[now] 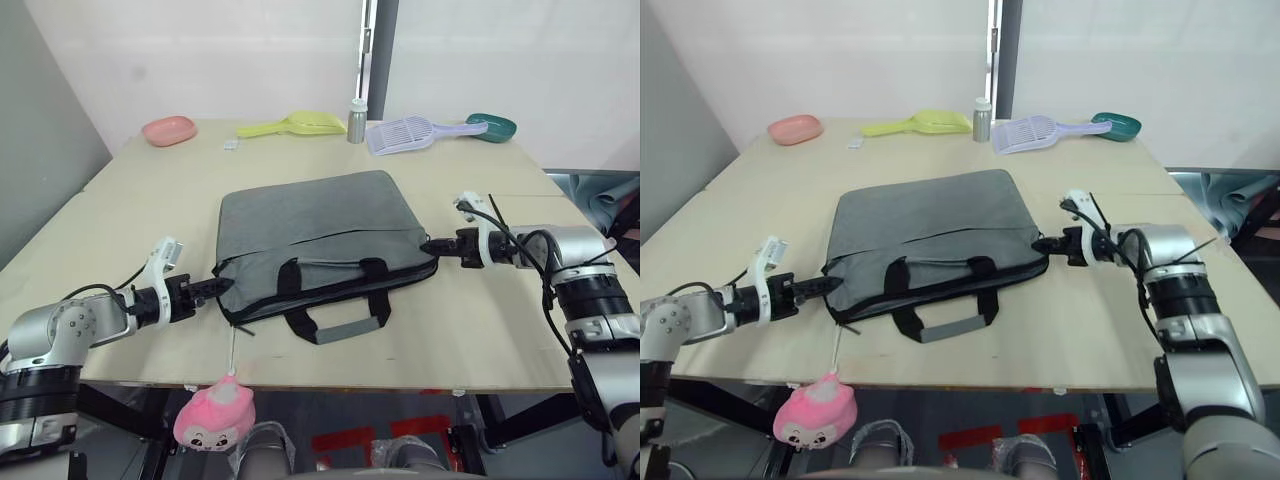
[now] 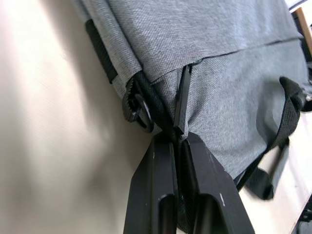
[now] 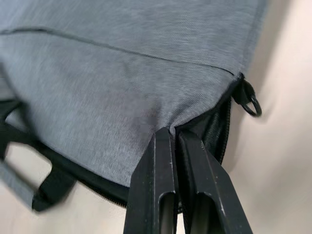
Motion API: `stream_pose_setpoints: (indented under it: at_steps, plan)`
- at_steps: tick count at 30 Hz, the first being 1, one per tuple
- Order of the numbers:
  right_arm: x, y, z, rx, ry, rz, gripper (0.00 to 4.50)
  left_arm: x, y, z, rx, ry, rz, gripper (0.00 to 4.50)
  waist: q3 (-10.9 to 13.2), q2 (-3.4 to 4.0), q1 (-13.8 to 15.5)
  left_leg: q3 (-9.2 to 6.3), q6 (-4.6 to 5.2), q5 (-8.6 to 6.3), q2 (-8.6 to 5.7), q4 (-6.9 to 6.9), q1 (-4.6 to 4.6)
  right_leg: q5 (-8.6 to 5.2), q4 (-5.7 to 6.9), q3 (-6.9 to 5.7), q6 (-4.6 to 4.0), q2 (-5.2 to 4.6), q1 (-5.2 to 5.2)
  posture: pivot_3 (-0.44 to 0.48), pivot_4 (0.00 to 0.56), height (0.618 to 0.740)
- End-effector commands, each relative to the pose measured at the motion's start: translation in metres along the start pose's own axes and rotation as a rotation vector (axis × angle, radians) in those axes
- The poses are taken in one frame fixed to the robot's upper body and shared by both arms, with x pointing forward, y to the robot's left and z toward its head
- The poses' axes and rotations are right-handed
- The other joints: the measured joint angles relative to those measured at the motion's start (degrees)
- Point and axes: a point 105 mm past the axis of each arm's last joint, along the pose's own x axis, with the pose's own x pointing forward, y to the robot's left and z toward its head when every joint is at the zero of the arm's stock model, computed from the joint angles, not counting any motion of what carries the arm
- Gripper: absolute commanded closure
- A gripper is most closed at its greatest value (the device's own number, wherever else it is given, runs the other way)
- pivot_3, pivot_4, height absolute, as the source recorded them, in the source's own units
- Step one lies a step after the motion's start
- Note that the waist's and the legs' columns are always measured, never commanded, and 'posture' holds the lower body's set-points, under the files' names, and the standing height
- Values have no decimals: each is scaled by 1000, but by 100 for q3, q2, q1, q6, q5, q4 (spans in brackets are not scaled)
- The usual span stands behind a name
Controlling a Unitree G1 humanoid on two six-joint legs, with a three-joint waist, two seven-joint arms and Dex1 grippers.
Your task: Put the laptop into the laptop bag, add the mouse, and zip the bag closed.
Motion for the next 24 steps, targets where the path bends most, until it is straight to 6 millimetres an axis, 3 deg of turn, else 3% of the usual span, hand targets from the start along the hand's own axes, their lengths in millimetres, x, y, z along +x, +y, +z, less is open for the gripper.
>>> stream_pose_setpoints:
  at_steps: [1, 5, 10, 16, 19, 24]
  plan:
    - [0, 47, -3, -117, 23, 148, 4479, -24, 15, 48, 111, -124, 105, 4498, 0, 0, -3, 0, 0, 0, 1, -4, 2, 0, -1, 1, 0, 2, -1, 0, 150, 740]
    - [10, 88, -23, -183, 85, 249, 4479, -37, 27, 74, 161, -153, 163, 4498, 3, 3, -54, -6, -9, 5, 4, -16, 10, -1, -2, 6, 1, 12, -4, 0, 150, 740]
    - [17, 109, -37, -213, 117, 284, 4479, -47, 35, 90, 194, -154, 198, 4498, 4, 4, -38, 2, -13, 4, 0, -42, 0, -1, -46, 5, 2, 10, -4, 0, 150, 740]
    - [24, 97, -32, -212, 114, 212, 4479, -51, 45, 68, 170, -63, 175, 4498, 3, 3, -50, 0, -47, 20, 1, -75, -4, -1, -69, -5, 0, 11, -5, 0, 150, 740]
    - [25, 103, -32, -232, 117, 239, 4479, -61, 64, 47, 133, -12, 233, 4498, 3, 3, -73, 5, -51, 19, 1, -78, 4, -1, -67, 1, 0, 10, -5, 0, 150, 740]
    - [30, 109, -36, -241, 136, 257, 4479, -78, 85, 37, 97, -19, 311, 4498, -1, 5, -61, 7, -51, 17, 1, -83, 21, -2, -62, 3, 1, 9, 3, 0, 150, 740]
